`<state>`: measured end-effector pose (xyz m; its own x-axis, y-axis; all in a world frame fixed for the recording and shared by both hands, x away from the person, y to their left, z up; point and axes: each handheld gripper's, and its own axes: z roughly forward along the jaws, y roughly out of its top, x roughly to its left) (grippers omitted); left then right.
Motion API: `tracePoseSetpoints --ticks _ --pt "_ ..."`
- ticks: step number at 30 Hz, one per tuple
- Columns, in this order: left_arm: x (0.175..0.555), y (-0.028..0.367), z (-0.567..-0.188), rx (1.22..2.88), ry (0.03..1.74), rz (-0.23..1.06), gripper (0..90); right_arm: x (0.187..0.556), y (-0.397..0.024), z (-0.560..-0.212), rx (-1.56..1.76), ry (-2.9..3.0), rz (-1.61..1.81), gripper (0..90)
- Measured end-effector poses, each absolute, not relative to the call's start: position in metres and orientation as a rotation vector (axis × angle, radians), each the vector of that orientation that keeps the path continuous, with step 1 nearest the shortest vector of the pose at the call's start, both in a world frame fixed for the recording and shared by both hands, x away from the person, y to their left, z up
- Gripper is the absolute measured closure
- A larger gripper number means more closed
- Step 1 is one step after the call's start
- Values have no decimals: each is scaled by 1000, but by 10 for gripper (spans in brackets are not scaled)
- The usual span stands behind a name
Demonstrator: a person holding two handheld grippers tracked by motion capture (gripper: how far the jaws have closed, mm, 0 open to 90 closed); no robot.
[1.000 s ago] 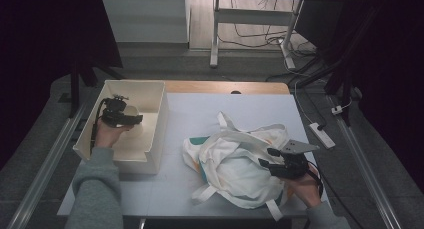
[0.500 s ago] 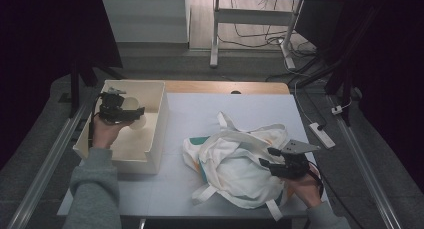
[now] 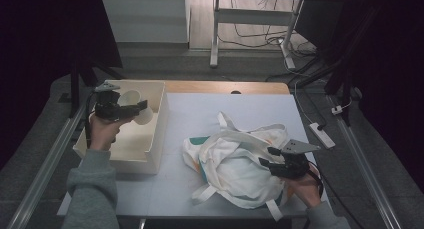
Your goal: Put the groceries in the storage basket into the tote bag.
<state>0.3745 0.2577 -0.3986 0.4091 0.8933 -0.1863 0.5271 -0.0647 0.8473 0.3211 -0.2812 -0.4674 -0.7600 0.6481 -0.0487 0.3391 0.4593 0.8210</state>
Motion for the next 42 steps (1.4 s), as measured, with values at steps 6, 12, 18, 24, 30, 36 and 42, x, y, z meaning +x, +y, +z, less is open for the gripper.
tracePoseSetpoints --ticks 6,12,18,24,30,36,42 --pt "359 244 -377 1702 1135 500 196 321 -281 -468 837 2360 1205 454" --pt "345 229 -363 1699 1036 489 195 321 -281 -468 835 2358 1207 453" --pt "340 214 -359 1714 964 446 195 321 -281 -468 834 2361 1202 453" --pt "336 192 -358 1759 891 400 195 321 -280 -468 834 2355 1210 452" --pt "334 167 -359 1808 823 348 195 321 -279 -467 829 2350 1216 447" --pt "334 150 -364 1838 816 309 195 319 -278 -461 827 2341 1230 440" --pt "331 129 -367 1842 796 265 194 315 -273 -457 794 2344 1251 426"
